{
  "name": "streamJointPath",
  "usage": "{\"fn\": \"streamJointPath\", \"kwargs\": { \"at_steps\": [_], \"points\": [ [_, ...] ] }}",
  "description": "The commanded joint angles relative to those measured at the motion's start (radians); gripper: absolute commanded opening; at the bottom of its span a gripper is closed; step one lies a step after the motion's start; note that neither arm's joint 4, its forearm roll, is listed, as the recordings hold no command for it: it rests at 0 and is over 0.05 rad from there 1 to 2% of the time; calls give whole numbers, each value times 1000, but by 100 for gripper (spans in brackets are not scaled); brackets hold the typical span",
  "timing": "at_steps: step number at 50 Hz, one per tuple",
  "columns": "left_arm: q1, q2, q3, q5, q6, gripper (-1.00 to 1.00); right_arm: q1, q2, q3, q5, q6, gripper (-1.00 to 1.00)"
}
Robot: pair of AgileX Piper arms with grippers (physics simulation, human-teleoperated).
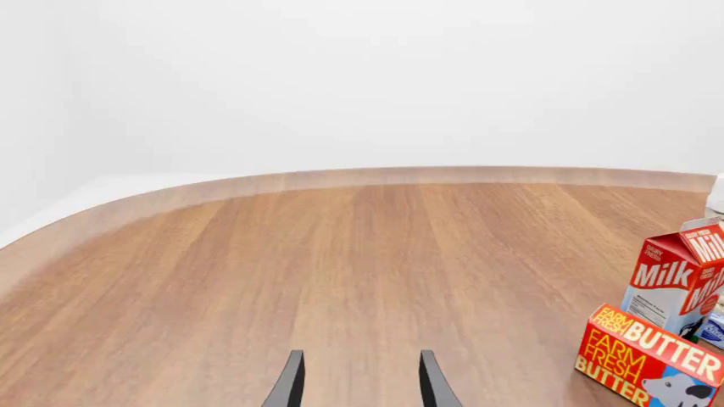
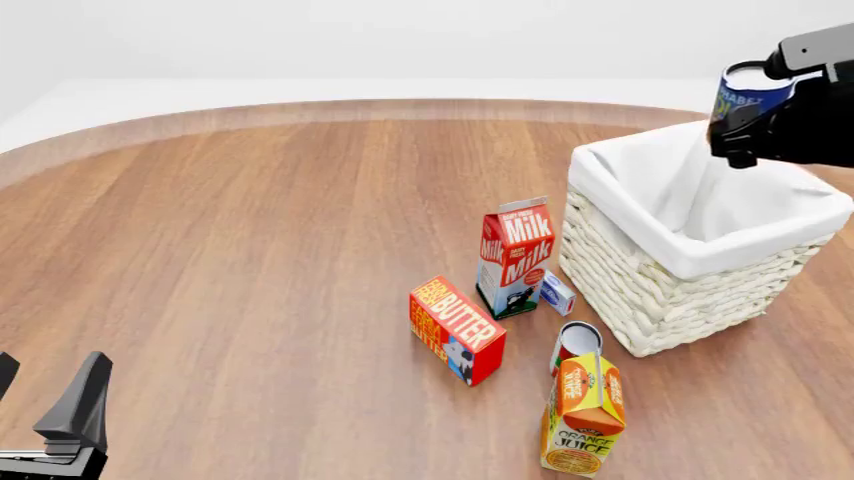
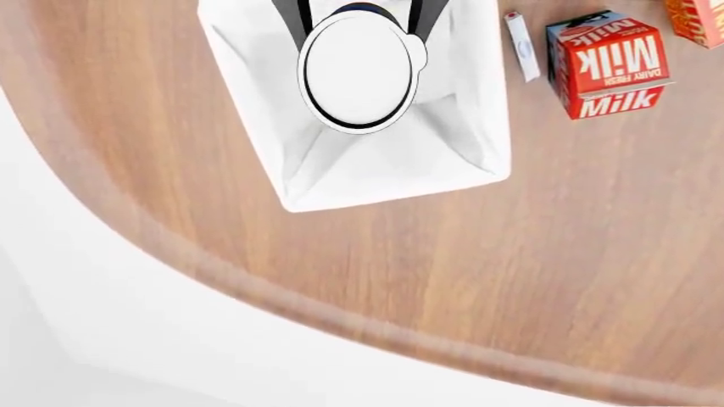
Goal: Pick up the alphabet soup, and put it in the basket.
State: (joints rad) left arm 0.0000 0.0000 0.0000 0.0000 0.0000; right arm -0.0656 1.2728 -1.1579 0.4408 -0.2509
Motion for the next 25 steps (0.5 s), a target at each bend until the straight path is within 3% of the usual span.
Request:
{"fn": "streamJointPath", "kwargs": {
  "at_steps": [1, 25],
  "points": [
    [0, 0, 0, 0, 0, 100, -3, 27, -11, -10, 18, -100],
    [0, 0, 0, 0, 0, 100, -5, 110, -5, -40, 14, -100]
  ]
}}
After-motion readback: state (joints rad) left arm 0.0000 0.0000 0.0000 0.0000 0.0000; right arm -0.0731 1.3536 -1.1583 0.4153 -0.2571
